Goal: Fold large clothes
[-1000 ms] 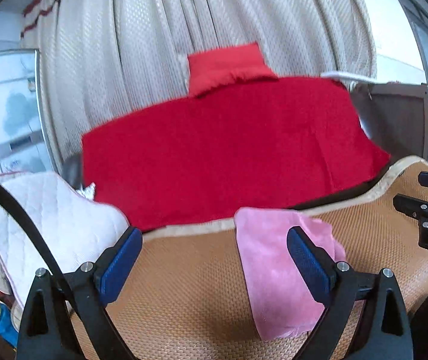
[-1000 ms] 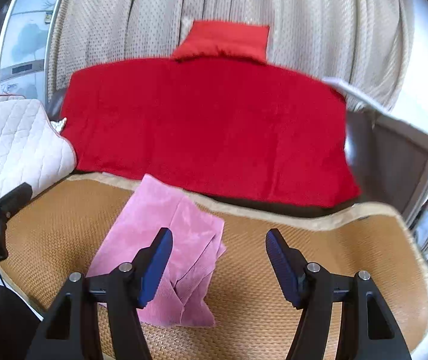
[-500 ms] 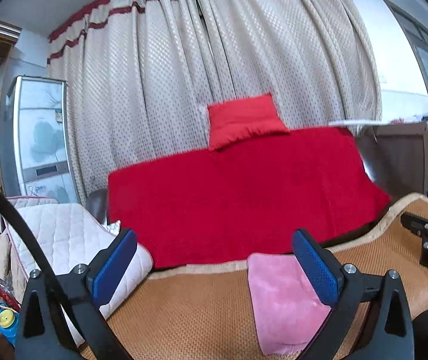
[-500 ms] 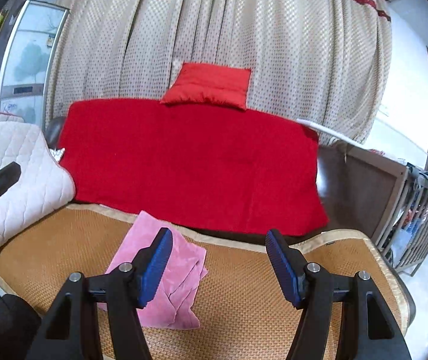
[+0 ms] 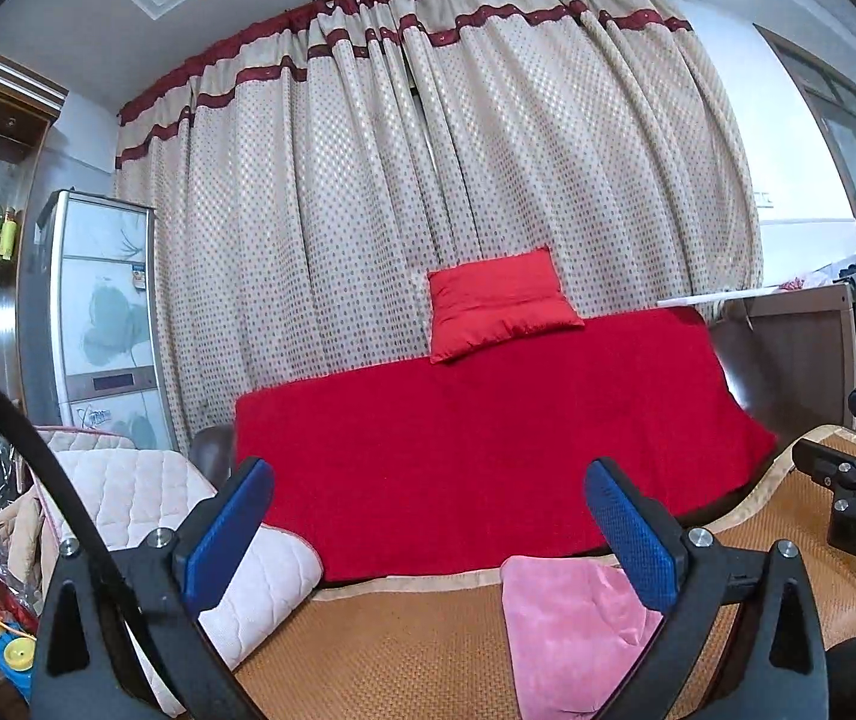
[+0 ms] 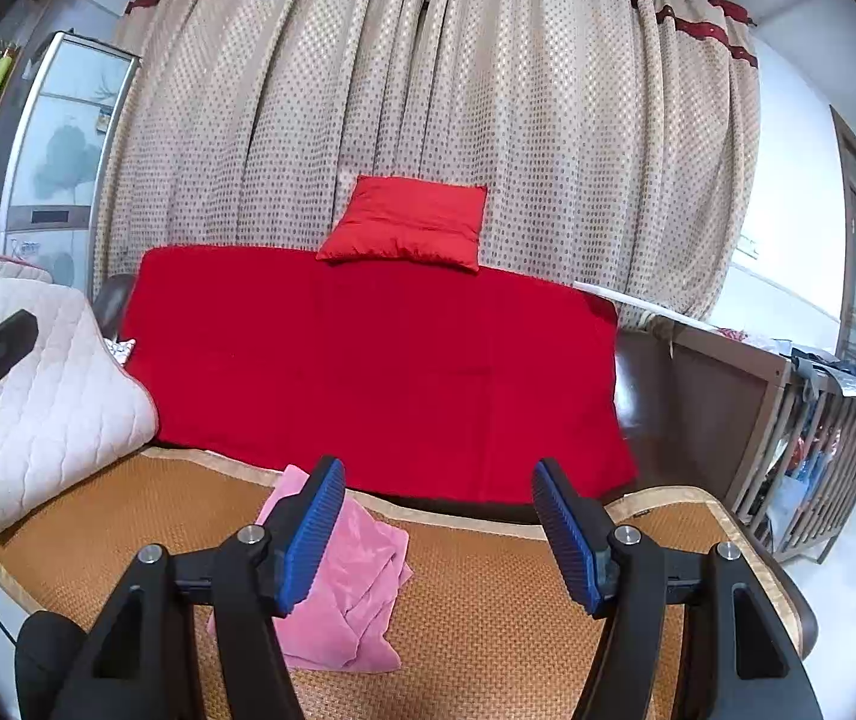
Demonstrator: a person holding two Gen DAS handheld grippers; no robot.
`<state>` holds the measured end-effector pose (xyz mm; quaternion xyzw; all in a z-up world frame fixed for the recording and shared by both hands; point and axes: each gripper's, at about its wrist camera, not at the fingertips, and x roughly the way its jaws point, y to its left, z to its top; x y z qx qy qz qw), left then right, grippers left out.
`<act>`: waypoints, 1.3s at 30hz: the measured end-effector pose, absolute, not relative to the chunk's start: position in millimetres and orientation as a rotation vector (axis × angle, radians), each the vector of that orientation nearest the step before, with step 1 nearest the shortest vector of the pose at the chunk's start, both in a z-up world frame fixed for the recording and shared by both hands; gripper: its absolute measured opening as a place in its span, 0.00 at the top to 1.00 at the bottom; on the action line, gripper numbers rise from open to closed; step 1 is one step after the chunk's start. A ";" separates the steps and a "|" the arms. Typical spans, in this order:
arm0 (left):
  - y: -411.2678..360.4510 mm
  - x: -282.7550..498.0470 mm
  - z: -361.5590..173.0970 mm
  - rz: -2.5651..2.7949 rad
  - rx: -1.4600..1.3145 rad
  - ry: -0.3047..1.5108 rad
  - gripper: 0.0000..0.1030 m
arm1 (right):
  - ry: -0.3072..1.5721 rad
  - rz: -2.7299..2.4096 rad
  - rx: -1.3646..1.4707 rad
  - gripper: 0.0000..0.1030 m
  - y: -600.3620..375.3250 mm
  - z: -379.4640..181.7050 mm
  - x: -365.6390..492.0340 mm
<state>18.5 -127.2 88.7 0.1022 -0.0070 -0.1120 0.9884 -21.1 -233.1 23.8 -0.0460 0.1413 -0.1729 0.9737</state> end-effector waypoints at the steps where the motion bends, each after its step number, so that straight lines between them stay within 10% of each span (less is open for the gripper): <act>1: -126.5 17.6 89.3 -0.226 0.204 -0.015 0.00 | 0.283 -0.349 -0.095 0.33 -232.0 24.4 -21.7; 39: -108.4 -22.9 115.0 -0.226 0.183 -0.123 0.00 | 0.186 -0.392 -0.138 0.33 -205.8 60.5 -66.3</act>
